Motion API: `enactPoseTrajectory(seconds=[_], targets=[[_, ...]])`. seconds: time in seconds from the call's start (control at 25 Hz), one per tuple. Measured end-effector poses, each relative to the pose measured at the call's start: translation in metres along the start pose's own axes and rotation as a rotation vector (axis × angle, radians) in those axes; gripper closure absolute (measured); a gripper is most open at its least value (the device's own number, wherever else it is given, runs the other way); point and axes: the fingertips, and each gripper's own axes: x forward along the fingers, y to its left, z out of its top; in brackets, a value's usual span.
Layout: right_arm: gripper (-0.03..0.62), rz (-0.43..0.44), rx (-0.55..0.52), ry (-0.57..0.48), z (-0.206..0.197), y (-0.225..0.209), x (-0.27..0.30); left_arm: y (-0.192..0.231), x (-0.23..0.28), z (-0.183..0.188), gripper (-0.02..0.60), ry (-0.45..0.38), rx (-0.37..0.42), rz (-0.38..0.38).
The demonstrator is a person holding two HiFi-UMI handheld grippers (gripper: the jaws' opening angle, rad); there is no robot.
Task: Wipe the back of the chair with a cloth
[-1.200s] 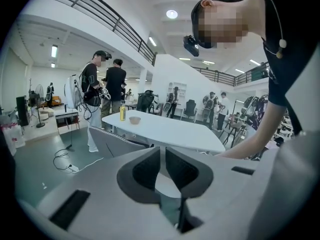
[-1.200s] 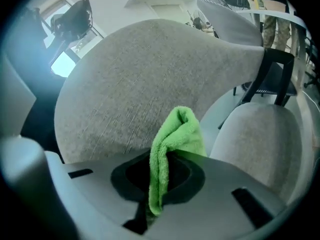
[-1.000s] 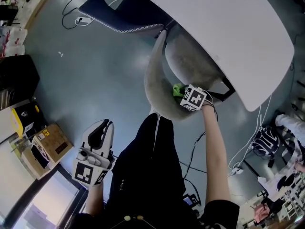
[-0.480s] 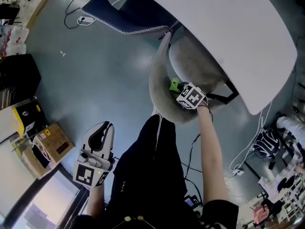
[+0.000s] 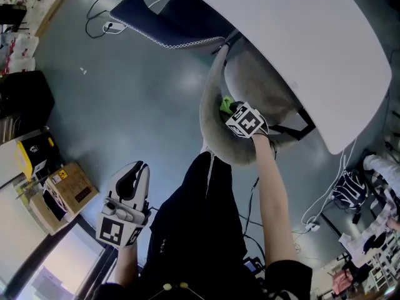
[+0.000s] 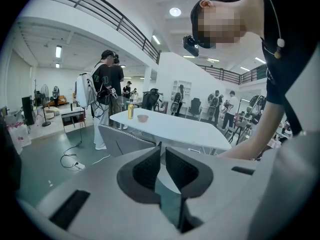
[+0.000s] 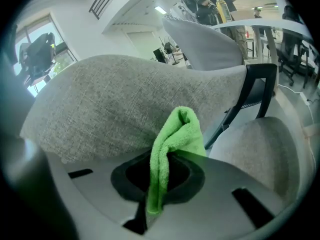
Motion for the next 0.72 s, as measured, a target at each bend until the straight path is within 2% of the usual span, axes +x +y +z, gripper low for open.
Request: enactPoseTrajectory(seconds=[0.28,0.44,0.72], targets=[[0.574,-0.035,0.022,-0.016,0.017,-0.016,0.005,0.007,-0.004,-0.001,0.545,-0.006,-0.016,0.015],[0.574,-0.058,0.031,-0.028,0.030,-0.028,0.007,0.014,-0.011,-0.009,0.545,0.023,-0.011,0.041],[0.574,-0.129,0.037,-0.058,0.051,-0.051,0.007,0.015,-0.018,-0.007,0.545,0.027,-0.007,0.070]])
